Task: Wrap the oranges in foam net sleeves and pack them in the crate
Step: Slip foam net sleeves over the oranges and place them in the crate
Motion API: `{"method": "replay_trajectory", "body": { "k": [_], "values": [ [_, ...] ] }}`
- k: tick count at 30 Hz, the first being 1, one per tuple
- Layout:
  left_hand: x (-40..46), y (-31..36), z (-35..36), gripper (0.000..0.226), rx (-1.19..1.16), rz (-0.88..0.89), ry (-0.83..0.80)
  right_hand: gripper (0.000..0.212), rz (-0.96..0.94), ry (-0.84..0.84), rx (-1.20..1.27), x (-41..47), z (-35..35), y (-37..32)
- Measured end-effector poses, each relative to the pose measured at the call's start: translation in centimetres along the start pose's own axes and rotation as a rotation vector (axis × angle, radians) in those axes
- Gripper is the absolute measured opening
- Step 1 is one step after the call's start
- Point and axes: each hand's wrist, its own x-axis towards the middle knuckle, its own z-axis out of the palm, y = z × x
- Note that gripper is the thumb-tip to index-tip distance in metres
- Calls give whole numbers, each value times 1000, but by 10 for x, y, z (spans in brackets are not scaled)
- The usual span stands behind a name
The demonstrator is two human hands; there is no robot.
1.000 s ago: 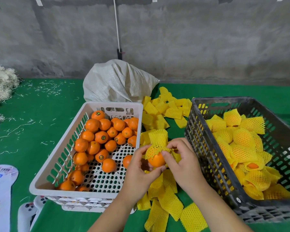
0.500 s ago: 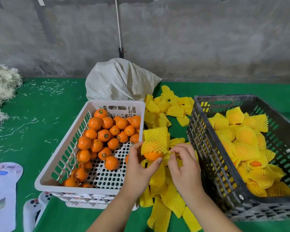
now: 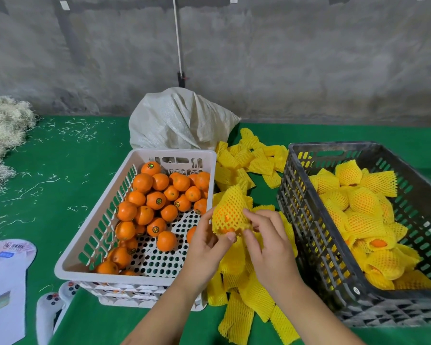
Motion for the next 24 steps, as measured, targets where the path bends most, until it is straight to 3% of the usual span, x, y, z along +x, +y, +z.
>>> {"method": "replay_trajectory", "body": {
  "k": [4,7,9,14,16,22,24],
  "values": [
    [0,3,4,51,25,35,63,22,-86,72,-56,4,-2,-3],
    [1,2,1,57,38,71,132,20,-168,-24,-62,-5,7,-18],
    [1,0,-2,63,30,81,150,29,-29,-79,36,-11,11,-26],
    [2,-2,-1,70,103,113,126,87,640,-192,535,-2,7,-33],
    [1,-4,1,71,206,133,70,91,736,-224,606,3,10,-30],
    [-7,-10,4,79,510,190,-61,100,888,-62,731,10,5,-20],
    [-8,-11,4,76,579,207,-85,90,924,-59,740,10,-2,-17]
  ]
}}
